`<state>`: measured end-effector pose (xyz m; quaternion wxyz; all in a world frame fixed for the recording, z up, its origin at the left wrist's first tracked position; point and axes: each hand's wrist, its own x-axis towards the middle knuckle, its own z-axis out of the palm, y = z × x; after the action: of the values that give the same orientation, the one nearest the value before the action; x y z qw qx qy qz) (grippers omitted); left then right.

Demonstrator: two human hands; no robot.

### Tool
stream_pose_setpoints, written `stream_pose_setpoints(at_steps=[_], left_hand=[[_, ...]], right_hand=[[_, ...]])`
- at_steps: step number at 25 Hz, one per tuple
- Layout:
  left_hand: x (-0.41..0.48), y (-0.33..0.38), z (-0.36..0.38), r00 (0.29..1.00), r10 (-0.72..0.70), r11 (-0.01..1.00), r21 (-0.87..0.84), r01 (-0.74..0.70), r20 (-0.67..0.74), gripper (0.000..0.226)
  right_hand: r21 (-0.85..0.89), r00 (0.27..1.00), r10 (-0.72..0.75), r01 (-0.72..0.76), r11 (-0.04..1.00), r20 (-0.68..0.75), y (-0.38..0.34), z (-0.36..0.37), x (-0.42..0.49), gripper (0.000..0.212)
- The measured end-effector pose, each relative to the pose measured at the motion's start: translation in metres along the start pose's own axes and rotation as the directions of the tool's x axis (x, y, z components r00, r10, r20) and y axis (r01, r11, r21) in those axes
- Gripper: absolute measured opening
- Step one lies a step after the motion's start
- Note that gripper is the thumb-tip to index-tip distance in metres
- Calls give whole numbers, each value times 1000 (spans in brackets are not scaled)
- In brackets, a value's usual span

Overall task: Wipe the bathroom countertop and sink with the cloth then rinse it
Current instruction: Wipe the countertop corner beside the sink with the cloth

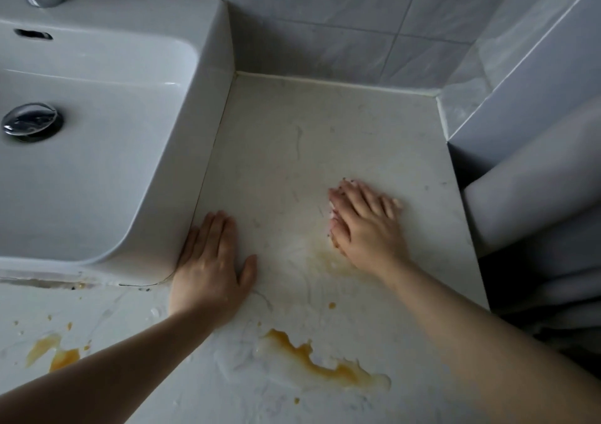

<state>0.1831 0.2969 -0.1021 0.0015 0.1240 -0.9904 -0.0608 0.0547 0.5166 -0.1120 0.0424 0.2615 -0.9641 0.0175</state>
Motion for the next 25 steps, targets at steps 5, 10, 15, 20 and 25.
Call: stream_pose_setpoints(at_steps=[5, 10, 15, 20, 25], left_hand=[[0, 0, 1, 1000, 1, 1000, 15, -1, -18, 71], [1, -2, 7, 999, 3, 1000, 22, -2, -54, 74], [0, -1, 7, 998, 9, 999, 38, -7, -57, 76], [-1, -3, 7, 999, 9, 999, 40, -7, -51, 77], [-1, -2, 7, 999, 7, 999, 42, -5, -45, 79]], right_hand=[[17, 915, 403, -403, 915, 16, 93, -8, 16, 69], [-36, 991, 123, -125, 991, -58, 49, 2, -43, 54], [42, 914, 405, -403, 914, -28, 65, -10, -11, 61], [-28, 997, 74, -75, 997, -33, 43, -9, -92, 54], [45, 885, 463, -465, 884, 45, 86, -15, -21, 64]])
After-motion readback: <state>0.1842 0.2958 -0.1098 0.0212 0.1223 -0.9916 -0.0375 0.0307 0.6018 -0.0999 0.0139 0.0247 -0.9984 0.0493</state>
